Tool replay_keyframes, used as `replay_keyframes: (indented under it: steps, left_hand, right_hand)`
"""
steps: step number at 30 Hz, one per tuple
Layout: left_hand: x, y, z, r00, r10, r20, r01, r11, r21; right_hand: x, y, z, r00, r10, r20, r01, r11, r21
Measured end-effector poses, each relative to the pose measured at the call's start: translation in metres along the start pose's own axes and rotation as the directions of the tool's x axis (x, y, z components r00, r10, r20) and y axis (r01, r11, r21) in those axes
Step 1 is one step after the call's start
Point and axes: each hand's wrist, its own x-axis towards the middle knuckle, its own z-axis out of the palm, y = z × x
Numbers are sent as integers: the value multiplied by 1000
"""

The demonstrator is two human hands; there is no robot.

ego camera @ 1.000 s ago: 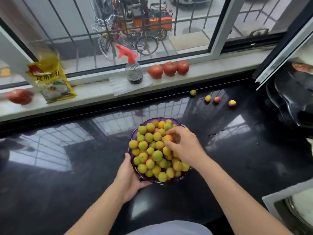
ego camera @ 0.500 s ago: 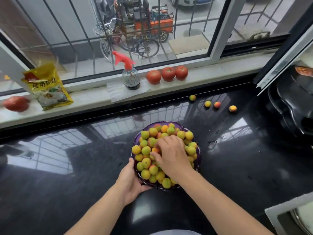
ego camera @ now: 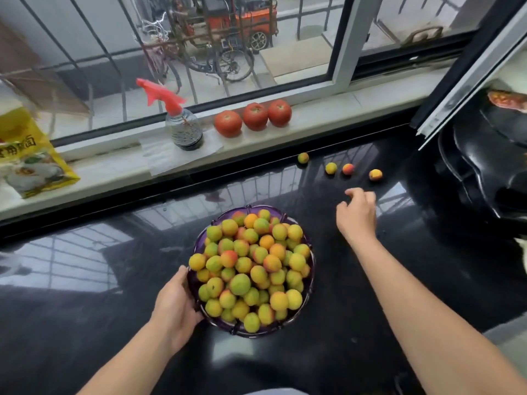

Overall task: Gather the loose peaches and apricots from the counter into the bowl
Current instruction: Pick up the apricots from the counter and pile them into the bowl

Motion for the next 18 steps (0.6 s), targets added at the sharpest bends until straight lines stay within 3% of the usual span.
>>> replay_keyframes:
  steps: [4, 7, 10, 14, 18]
  left_hand:
    - [2, -4, 6, 1000, -15, -11, 15, 1000, -16]
    - [3, -6, 9, 999, -30, -20, 30, 999, -18]
    - [5, -6, 8, 998, -46, -38, 45, 998, -40]
    - [5, -4, 5, 998, -64, -28, 63, 998, -16]
    - [1, -6, 1, 996, -85, -16, 85, 995, 46]
  right_hand:
    - [74, 18, -8, 994, 85, -67, -92, 990, -106]
    - [118, 23, -8, 990, 138, 1, -133, 955, -266]
    - [133, 31, -1, 991, 116, 70, -83, 928, -363]
    - [95, 26, 3, 995, 92, 36, -81, 966, -246]
    - [-3, 38, 9, 994, 41, 103, -41, 999, -10]
